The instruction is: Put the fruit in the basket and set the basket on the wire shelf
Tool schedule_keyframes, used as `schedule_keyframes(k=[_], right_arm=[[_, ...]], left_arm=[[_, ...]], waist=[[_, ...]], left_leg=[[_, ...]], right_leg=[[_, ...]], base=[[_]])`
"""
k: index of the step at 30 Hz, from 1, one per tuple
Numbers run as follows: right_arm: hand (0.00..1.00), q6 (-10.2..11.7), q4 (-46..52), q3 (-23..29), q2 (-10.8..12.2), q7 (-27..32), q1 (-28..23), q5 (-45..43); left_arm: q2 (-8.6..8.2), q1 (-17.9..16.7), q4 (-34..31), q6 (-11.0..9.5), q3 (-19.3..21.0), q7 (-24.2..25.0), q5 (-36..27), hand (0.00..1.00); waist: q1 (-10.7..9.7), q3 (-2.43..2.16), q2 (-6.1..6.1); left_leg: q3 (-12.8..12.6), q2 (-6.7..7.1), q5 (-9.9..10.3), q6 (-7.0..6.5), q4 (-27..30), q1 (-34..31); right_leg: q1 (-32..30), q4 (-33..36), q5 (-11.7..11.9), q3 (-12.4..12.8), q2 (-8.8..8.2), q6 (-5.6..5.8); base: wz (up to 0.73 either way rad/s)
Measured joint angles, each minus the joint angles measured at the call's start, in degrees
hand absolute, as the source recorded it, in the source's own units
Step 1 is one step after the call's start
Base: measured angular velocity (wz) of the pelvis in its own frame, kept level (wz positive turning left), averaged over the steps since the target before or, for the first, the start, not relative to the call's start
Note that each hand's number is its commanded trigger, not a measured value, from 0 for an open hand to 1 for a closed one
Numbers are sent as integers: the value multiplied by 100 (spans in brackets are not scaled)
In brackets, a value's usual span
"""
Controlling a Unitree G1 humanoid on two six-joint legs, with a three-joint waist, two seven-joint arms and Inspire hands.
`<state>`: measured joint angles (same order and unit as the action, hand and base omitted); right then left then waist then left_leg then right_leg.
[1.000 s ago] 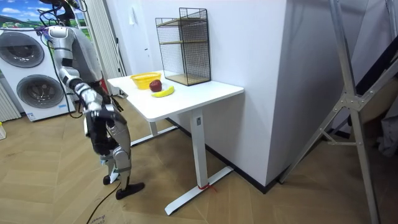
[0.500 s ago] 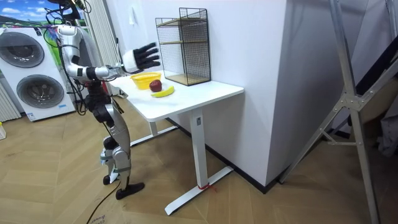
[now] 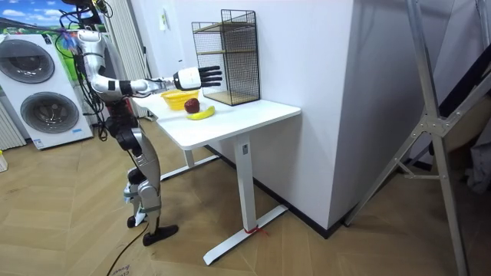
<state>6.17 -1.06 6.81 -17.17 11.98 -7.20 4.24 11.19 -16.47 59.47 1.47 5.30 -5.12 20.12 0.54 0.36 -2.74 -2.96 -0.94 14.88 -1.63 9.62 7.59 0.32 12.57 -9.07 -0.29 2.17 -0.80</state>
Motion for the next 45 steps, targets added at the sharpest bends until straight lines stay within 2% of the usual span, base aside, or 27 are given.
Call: schedule_keyframes(k=[10,25,31,36,45], right_arm=[[0,0,-31,-114,-7,-421,2,-48],[0,0,-352,-116,-5,-824,-92,-342],[0,0,-352,-207,-7,-914,-115,-416],[0,0,-351,-549,-2,-980,-107,-451],[0,0,-258,-595,10,-1247,-62,-486]], left_arm=[[-2,-4,-7,39,-2,76,1,0],[-5,-46,-220,23,-11,80,32,0],[-10,-101,-220,24,-123,83,75,0],[-3,-65,-219,24,-147,94,73,0],[8,46,-220,23,-215,94,73,0]], waist=[[-4,-5,63],[1,-38,15],[8,-31,5],[50,-17,24],[143,-13,47]], left_leg=[[40,-10,0,1,5,68],[42,-11,0,1,22,150],[55,-13,0,1,25,156],[72,-11,0,2,31,153],[94,-17,0,3,34,106]], right_leg=[[95,-15,0,-62,-4,-1],[174,-2,7,-75,-5,-12],[183,-1,9,-86,-6,-15],[193,-9,11,-100,-13,-18],[167,-12,11,-139,-15,-18]], base=[[3],[0],[0],[0],[1]])
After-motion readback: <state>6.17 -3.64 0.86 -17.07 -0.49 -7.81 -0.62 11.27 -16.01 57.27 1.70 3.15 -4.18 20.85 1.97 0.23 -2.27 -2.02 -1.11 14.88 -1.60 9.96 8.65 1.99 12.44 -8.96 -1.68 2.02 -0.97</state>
